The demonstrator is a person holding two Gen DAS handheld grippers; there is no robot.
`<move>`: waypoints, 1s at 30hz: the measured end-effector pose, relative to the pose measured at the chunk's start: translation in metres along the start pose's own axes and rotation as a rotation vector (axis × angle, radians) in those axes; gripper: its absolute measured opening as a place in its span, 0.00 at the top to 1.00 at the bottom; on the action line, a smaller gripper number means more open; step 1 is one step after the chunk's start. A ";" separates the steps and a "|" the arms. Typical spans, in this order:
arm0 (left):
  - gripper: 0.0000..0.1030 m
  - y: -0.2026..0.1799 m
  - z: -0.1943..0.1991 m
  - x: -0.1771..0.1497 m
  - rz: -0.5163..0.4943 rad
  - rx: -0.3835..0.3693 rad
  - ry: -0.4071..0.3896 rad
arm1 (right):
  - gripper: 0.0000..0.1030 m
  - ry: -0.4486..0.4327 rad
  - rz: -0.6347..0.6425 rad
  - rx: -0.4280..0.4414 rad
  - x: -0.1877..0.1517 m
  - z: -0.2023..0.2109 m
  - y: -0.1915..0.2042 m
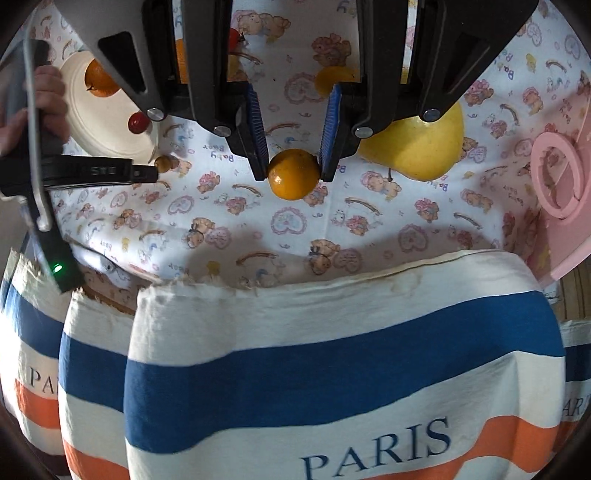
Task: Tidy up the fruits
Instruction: 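Grasp the small brown round fruit with the right gripper while the left gripper holds the small orange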
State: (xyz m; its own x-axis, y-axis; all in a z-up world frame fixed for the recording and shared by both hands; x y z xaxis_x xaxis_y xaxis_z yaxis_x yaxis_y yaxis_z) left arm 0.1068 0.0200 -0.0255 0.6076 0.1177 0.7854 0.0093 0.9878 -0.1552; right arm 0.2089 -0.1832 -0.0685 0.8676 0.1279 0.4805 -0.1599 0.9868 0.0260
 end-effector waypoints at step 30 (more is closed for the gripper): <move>0.74 0.010 0.009 0.006 0.042 0.019 -0.026 | 0.57 0.094 0.028 -0.129 0.019 -0.049 0.003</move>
State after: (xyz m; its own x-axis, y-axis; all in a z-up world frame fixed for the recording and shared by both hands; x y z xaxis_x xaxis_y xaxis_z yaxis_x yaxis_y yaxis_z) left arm 0.1036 0.0317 -0.0168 0.5861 0.1617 0.7940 -0.0314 0.9837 -0.1771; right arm 0.2480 -0.1730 -0.1022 0.9050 0.1580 0.3949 -0.1276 0.9865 -0.1022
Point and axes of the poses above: each gripper's, at about its wrist camera, not at the fingertips, and z roughly against the way its jaws point, y to its left, x to its top, the point moved 5 cm from there along -z, roughly the way its jaws point, and after that the axes turned 8 degrees about y, right-handed, at the moved point
